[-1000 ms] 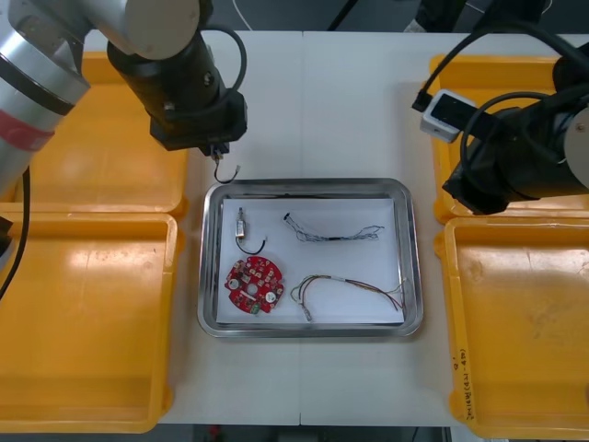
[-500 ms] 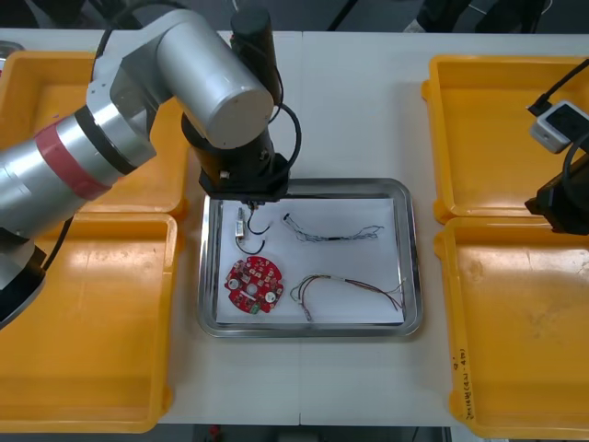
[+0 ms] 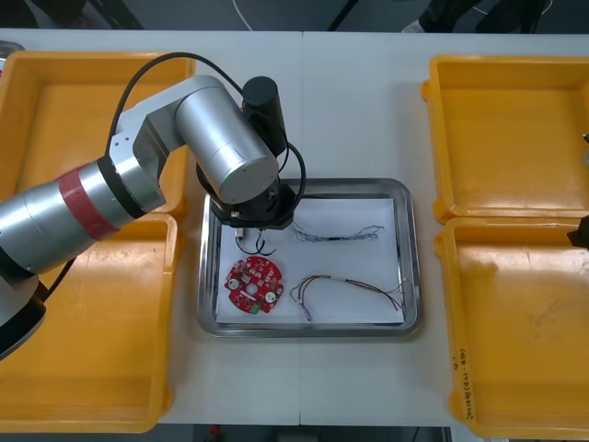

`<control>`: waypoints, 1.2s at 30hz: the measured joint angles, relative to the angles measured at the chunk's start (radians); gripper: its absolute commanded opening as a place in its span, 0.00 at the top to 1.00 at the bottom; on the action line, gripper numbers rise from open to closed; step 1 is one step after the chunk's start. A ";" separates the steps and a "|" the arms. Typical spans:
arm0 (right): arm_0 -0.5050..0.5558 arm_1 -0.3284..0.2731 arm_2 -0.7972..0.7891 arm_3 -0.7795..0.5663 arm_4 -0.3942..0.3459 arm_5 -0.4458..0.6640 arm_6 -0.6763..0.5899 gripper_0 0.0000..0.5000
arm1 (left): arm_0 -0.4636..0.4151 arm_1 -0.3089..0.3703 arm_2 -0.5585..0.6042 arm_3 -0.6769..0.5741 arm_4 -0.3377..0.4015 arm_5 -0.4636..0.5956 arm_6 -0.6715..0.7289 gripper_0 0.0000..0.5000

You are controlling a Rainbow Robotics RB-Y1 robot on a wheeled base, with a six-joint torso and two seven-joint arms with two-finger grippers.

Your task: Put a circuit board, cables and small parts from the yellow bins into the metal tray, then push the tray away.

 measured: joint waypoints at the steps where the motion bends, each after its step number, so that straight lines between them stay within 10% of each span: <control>1: 0.009 0.000 -0.004 0.000 0.000 0.000 -0.005 0.00 | 0.003 0.000 -0.001 0.000 0.000 -0.001 0.000 1.00; 4: 0.037 0.000 -0.015 0.000 0.000 0.000 -0.033 0.00 | 0.005 0.000 -0.001 0.000 -0.001 -0.001 0.000 0.99; 6: 0.054 0.000 -0.020 0.000 -0.006 0.000 -0.071 0.00 | 0.005 0.000 -0.001 0.000 -0.001 -0.001 0.000 0.25; 8: 0.069 0.000 -0.024 0.000 -0.025 0.000 -0.127 0.00 | 0.005 0.000 -0.001 0.000 -0.001 -0.002 0.000 0.00; 36: 0.154 0.000 -0.025 -0.001 -0.099 0.000 -0.411 0.00 | 0.006 0.003 0.155 -0.172 0.014 0.181 0.052 0.00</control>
